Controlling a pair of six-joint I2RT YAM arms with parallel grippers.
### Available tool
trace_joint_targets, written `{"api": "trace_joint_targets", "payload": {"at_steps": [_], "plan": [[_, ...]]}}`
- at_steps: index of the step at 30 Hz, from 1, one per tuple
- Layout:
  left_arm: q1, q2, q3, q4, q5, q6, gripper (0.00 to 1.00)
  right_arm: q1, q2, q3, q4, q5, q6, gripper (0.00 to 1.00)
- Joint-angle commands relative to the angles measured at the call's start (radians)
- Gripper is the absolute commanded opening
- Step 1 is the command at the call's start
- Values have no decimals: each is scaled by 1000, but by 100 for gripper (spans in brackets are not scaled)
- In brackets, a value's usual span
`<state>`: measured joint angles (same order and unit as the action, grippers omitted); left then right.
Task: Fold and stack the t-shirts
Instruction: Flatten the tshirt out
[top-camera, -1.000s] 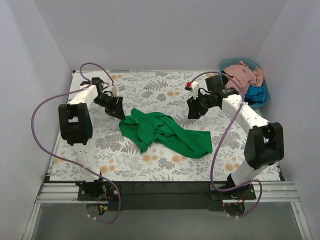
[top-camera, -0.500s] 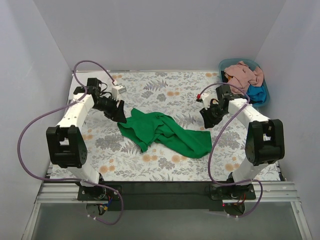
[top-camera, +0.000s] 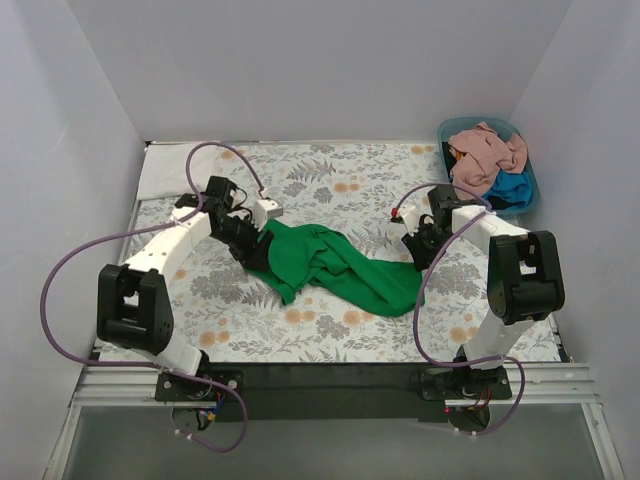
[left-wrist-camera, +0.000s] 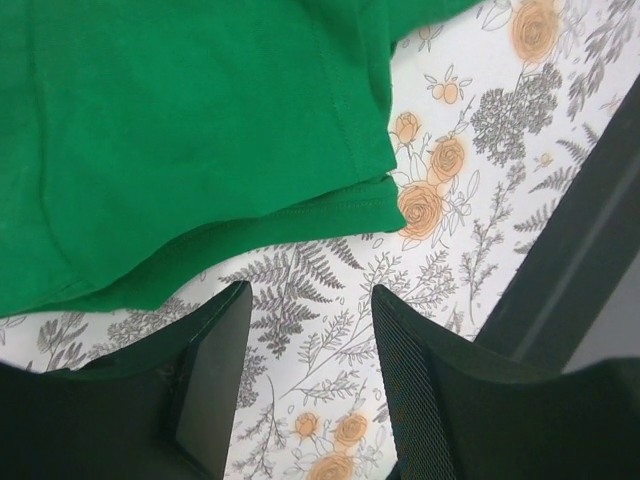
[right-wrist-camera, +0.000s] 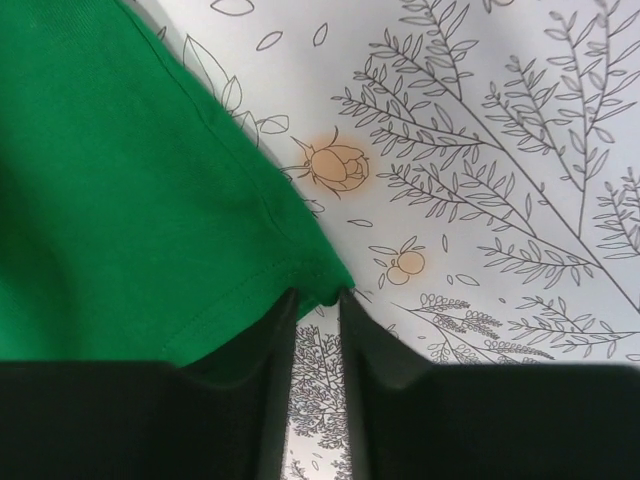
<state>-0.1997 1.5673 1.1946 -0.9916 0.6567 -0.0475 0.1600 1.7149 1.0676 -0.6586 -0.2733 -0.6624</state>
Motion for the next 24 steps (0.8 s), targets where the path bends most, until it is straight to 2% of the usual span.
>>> {"api": "trace_joint_targets", "payload": {"at_steps": [1, 2, 4, 6, 9, 16, 24], "plan": [[-85, -142, -85, 112, -73, 44, 50, 4, 9, -23, 39, 9, -25, 25], [-105, -168, -122, 193, -92, 88, 51, 4, 11, -24, 39, 14, -26, 10], [-155, -254, -229, 275, -115, 138, 51, 4, 11, -28, 36, 16, -22, 1], [-178, -308, -329, 384, -124, 236, 50, 3, 3, -29, 36, 19, -23, 1], [-208, -369, -384, 462, -89, 342, 49, 3, -20, -28, 31, 14, -13, 1], [-325, -366, -452, 605, -138, 325, 47, 4, -32, -6, 8, -18, 23, 1], [-394, -317, -492, 654, -163, 357, 45, 1, -41, 9, -10, -32, 40, 1]]}}
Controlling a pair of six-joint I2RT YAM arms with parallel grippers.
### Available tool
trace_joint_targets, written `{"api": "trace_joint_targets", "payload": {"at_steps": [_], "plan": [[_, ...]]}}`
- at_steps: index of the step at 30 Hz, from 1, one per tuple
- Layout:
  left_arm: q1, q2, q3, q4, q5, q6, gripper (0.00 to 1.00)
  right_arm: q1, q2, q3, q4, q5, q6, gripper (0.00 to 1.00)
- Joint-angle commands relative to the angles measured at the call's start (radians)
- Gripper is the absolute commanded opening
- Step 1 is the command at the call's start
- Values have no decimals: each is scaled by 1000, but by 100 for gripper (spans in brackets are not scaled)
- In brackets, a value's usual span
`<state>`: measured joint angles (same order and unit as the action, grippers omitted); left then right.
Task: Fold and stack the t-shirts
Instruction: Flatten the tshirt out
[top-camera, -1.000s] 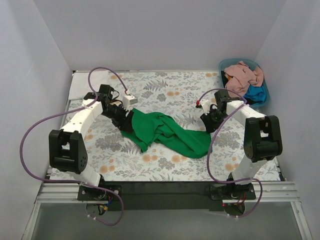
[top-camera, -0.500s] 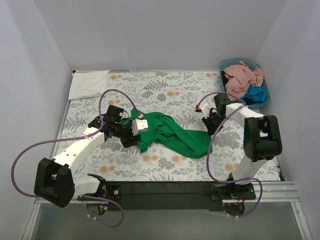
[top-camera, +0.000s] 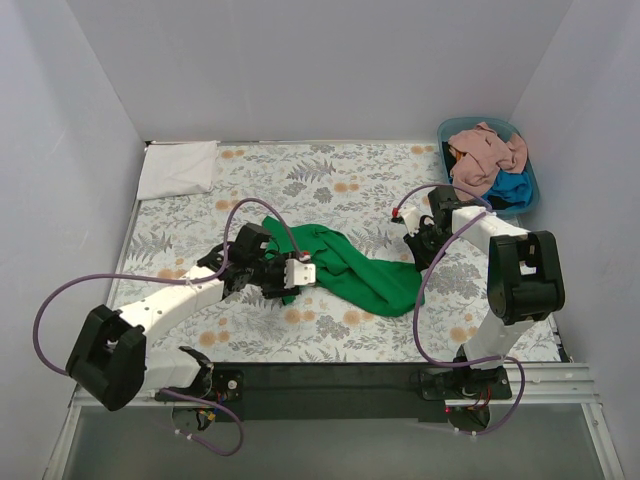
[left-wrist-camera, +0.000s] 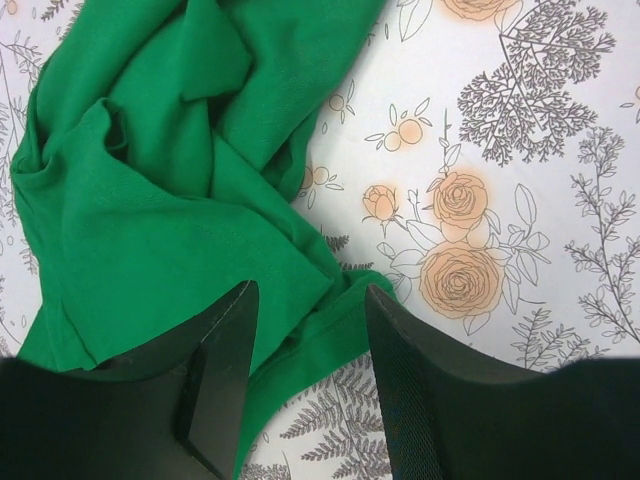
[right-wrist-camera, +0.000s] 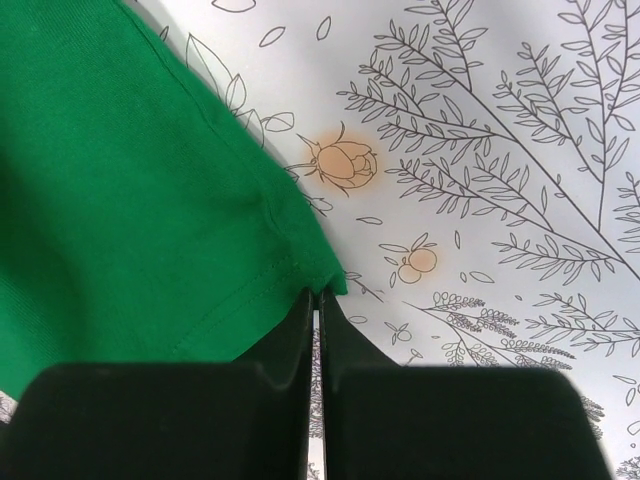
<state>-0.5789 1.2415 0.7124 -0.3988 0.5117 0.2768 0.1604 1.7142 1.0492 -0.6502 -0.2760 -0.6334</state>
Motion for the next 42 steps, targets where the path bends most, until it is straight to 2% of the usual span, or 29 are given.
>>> {"api": "trace_joint_targets", "payload": {"at_steps": [1, 8, 14, 21, 25, 26, 28, 32, 33, 34, 39, 42], "plan": [[-18, 22, -13, 63, -28, 36, 45, 2, -44, 28, -20, -31, 11, 1], [-36, 84, -34, 127, -74, 44, 46, 2, -53, 34, -26, -34, 12, 1], [-35, 93, -39, 159, -64, 38, 42, 2, -47, 38, -32, -35, 12, 1], [-35, 92, -47, 181, -90, 47, 25, 2, -33, 48, -37, -35, 15, 1], [-35, 81, -33, 179, -98, 26, 9, 1, -36, 58, -42, -37, 15, 1], [-36, 76, -28, 178, -110, 10, 1, 1, -38, 60, -43, -38, 18, 1], [-27, 72, -4, 169, -122, -19, 0, 1, -48, 70, -46, -38, 17, 1], [54, 76, 132, 114, -113, -135, 0, -13, -90, 119, -45, -35, 17, 1], [112, 82, 171, 101, -99, -161, 0, -27, -99, 141, -46, -35, 20, 1], [144, 85, 261, 88, -84, -216, 0, -38, -116, 161, -43, -37, 24, 1], [331, 140, 516, 37, -6, -361, 0, -107, -154, 361, -35, -61, 64, 1], [393, 157, 622, 46, 2, -412, 0, -134, -174, 483, -20, -68, 90, 1]]}}
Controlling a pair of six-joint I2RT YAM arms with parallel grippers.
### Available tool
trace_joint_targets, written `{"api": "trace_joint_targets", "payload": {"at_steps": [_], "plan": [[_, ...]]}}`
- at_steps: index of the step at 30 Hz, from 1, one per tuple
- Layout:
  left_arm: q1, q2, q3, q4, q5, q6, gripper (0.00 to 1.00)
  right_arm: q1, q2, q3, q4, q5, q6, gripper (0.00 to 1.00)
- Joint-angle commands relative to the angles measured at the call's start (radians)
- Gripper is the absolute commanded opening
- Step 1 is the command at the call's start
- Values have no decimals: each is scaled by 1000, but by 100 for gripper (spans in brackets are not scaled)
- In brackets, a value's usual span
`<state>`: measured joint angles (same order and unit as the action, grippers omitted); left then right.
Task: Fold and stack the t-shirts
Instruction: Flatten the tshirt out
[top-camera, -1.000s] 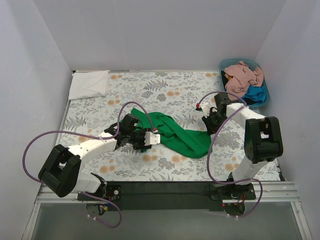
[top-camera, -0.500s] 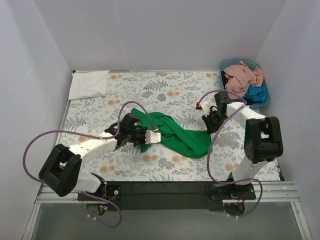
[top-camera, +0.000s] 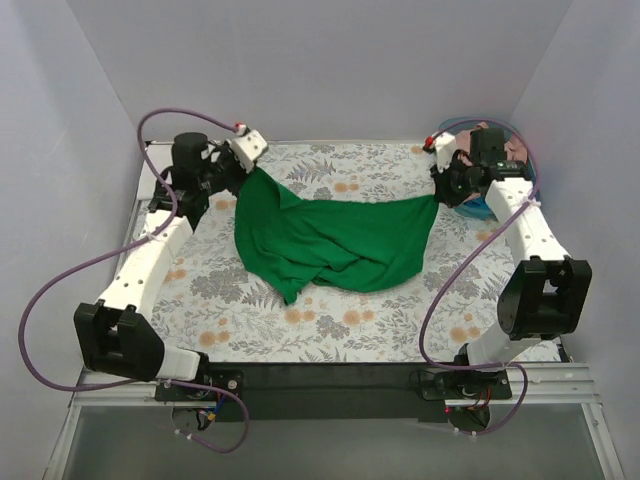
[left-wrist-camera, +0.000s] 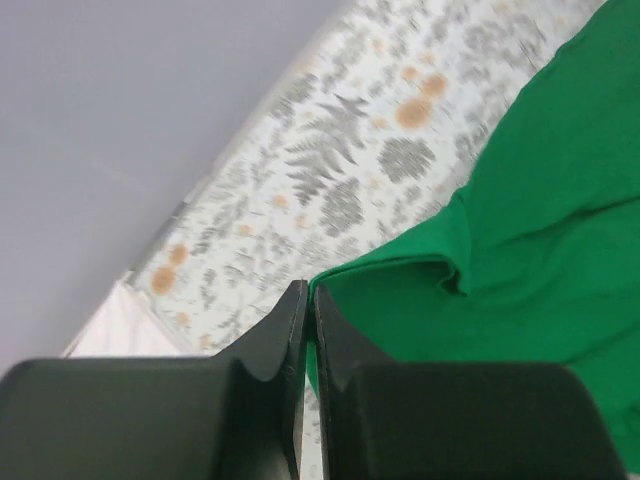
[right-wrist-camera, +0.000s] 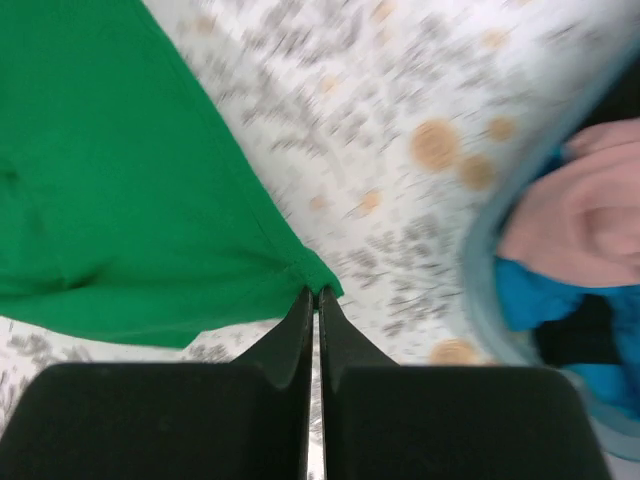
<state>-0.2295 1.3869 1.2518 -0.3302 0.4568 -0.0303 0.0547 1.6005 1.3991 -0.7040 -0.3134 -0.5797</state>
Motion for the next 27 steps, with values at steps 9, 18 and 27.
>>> {"api": "trace_joint_targets", "payload": {"at_steps": [9, 18, 27], "plan": [[168, 31, 282, 129, 10, -315, 0, -46, -181, 276, 225, 37, 86, 1], [211, -44, 391, 223, -46, -425, 0, -44, -286, 379, 389, 109, 153, 1], [211, -299, 412, 234, -133, -418, 0, -44, -494, 422, 504, 151, 169, 1]]}}
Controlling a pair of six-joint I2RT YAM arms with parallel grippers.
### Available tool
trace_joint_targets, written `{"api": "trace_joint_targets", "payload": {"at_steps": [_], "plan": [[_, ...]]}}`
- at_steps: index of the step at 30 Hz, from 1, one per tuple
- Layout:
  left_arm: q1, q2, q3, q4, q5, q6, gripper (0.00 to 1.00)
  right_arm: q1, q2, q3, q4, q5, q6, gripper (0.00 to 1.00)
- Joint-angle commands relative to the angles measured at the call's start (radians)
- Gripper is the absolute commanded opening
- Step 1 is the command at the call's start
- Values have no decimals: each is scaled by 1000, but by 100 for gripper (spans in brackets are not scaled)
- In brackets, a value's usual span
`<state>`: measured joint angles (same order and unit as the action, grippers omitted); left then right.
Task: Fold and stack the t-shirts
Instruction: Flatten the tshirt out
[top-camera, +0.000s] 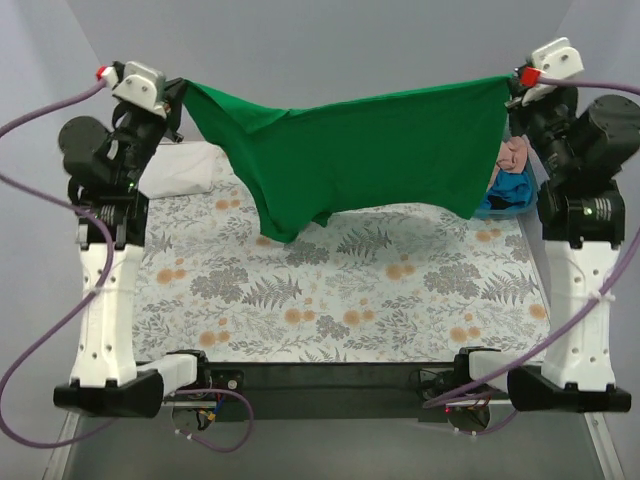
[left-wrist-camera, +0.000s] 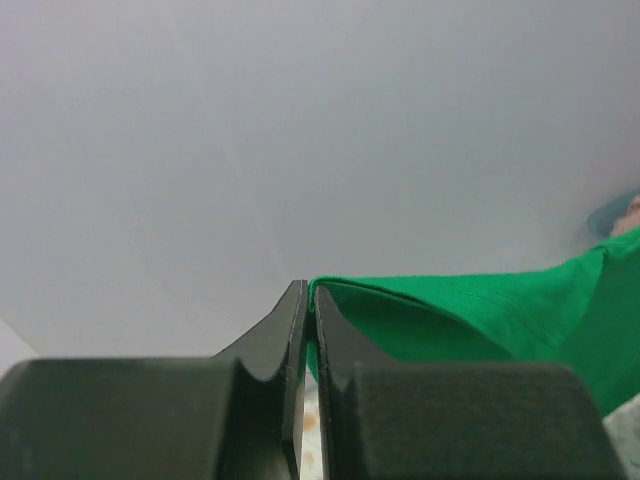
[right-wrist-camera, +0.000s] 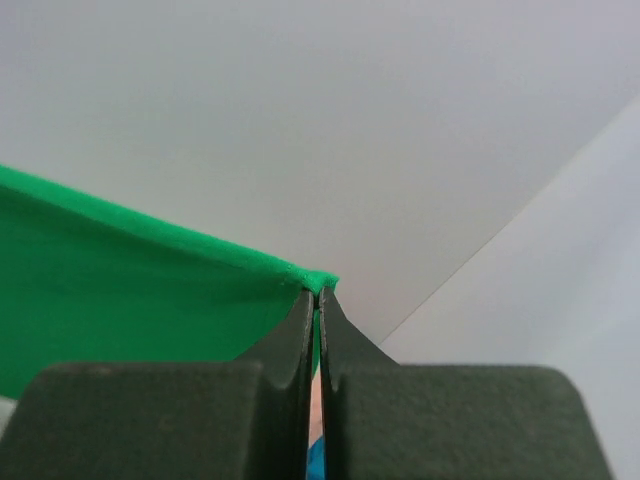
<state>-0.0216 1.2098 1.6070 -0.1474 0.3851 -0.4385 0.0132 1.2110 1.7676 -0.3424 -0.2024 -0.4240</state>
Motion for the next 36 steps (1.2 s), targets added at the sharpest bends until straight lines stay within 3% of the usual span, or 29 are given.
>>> {"api": "trace_joint_targets", "payload": {"at_steps": [1, 5, 12, 19, 22, 29, 31, 36], "plan": [[3, -147, 65, 52, -75, -11, 0, -2, -126, 50, 154, 43, 10, 1], [3, -255, 120, 62, -83, -9, 0, -4, -218, 53, 226, 73, -21, 1], [3, -309, 258, 12, -101, -3, 0, -4, -311, 112, 327, 110, -64, 1], [3, -323, 200, -12, -153, 57, 0, -4, -286, 34, 358, 46, -88, 1], [3, -328, 104, -24, -140, 70, 0, -4, -289, -107, 371, -40, -79, 1], [3, -339, -274, -21, -52, 89, 0, -2, -278, -497, 460, -161, -76, 1], [3, -314, -433, 32, -34, 105, 0, -1, -220, -589, 468, -204, -76, 1], [3, -181, -576, 142, -17, 129, 0, 31, -53, -717, 513, -227, -101, 1]]}}
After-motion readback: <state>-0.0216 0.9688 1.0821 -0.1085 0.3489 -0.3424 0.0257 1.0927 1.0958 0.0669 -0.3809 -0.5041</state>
